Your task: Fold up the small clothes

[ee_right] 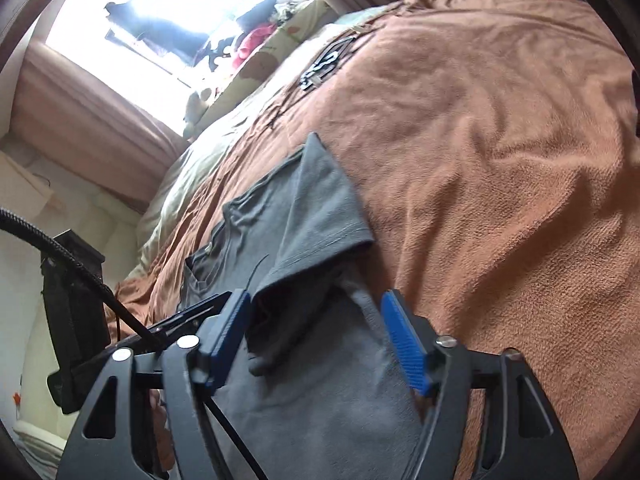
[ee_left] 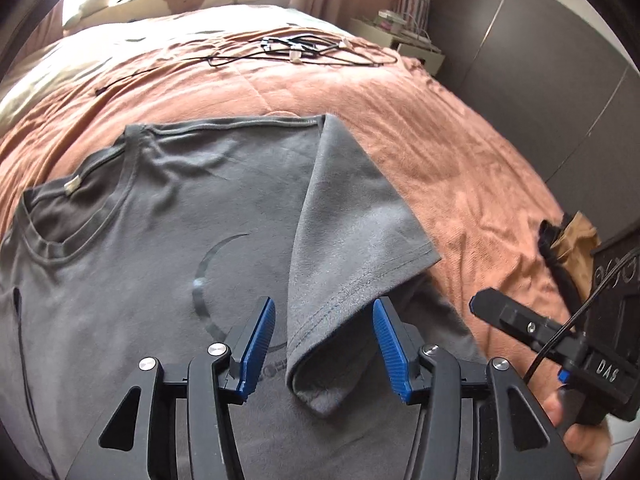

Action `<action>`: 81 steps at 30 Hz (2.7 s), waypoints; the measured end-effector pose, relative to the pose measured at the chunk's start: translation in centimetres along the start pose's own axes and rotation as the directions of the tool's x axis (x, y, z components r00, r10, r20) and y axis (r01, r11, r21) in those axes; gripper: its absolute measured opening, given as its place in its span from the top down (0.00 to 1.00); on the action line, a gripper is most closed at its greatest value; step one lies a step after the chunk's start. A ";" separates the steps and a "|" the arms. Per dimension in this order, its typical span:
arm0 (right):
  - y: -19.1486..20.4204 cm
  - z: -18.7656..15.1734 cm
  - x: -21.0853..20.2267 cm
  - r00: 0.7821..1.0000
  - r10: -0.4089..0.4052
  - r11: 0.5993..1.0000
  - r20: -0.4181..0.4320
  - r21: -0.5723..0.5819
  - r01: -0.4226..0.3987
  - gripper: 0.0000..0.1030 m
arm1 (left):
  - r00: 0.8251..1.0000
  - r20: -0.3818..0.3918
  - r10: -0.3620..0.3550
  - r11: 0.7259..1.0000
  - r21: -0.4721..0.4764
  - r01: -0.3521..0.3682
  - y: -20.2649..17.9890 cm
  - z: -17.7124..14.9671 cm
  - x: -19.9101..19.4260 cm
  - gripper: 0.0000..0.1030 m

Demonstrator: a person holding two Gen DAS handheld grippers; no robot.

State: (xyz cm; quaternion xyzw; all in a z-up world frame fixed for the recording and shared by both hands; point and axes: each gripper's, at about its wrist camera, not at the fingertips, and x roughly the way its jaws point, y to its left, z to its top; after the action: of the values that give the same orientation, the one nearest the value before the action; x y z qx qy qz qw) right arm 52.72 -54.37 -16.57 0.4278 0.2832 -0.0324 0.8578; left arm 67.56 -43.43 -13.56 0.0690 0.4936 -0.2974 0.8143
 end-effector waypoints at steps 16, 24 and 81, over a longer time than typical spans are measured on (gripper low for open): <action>0.9 -0.3 0.0 0.999 -0.034 0.997 -0.029 -0.065 0.032 0.52 | 0.998 0.019 0.054 0.990 0.133 -0.056 -1.7 0.9 3.1 0.92; 1.5 -0.5 1.4 0.989 -0.134 0.985 -0.068 -0.119 0.125 0.59 | 0.999 0.035 0.016 0.998 -0.062 -0.014 3.1 1.0 1.8 0.93; 3.2 -1.1 2.9 0.980 0.132 0.991 -0.146 0.013 -0.132 0.37 | 0.998 0.040 0.048 0.996 -0.083 -0.045 6.7 3.4 -1.6 0.91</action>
State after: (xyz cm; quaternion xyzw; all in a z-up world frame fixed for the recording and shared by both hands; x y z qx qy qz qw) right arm 55.63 -50.99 -16.30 0.4482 0.3162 0.0557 0.8343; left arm 73.36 -38.68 -11.68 0.0409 0.4864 -0.2593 0.8334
